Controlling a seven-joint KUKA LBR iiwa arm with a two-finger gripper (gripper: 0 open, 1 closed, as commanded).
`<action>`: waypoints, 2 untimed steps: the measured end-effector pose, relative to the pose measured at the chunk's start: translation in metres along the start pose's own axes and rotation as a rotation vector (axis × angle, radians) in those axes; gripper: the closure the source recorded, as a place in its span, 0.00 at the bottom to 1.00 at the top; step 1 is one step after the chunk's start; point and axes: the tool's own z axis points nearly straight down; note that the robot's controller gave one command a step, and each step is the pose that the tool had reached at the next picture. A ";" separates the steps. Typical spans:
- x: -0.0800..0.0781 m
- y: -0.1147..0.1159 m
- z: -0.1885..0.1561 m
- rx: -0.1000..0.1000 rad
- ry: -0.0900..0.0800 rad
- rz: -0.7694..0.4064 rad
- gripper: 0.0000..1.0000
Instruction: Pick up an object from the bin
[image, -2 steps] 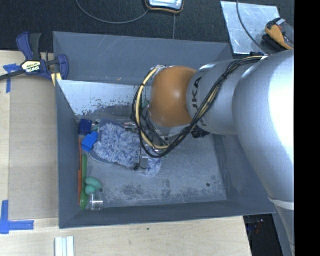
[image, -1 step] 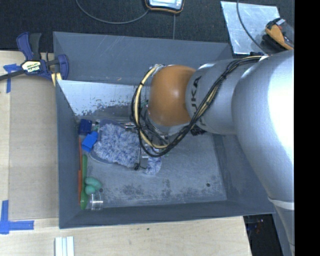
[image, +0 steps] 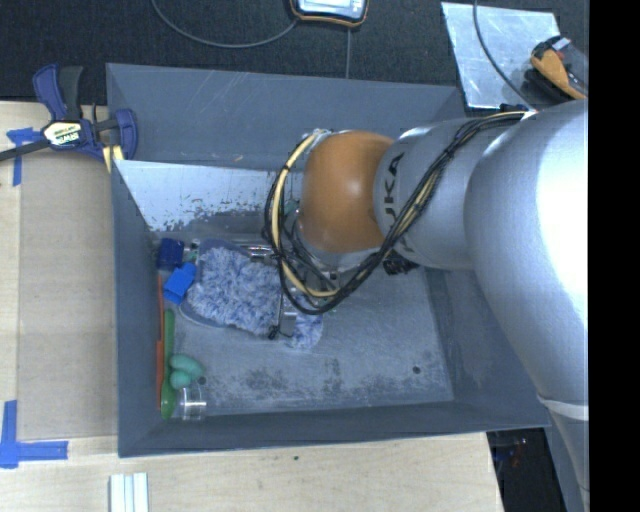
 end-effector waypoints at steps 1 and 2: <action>-0.003 0.002 0.000 0.002 -0.002 -0.038 1.00; -0.003 0.002 0.000 0.002 -0.003 -0.043 1.00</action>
Offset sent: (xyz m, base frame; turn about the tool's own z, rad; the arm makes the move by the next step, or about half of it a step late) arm 0.0000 0.0000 0.0000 0.0000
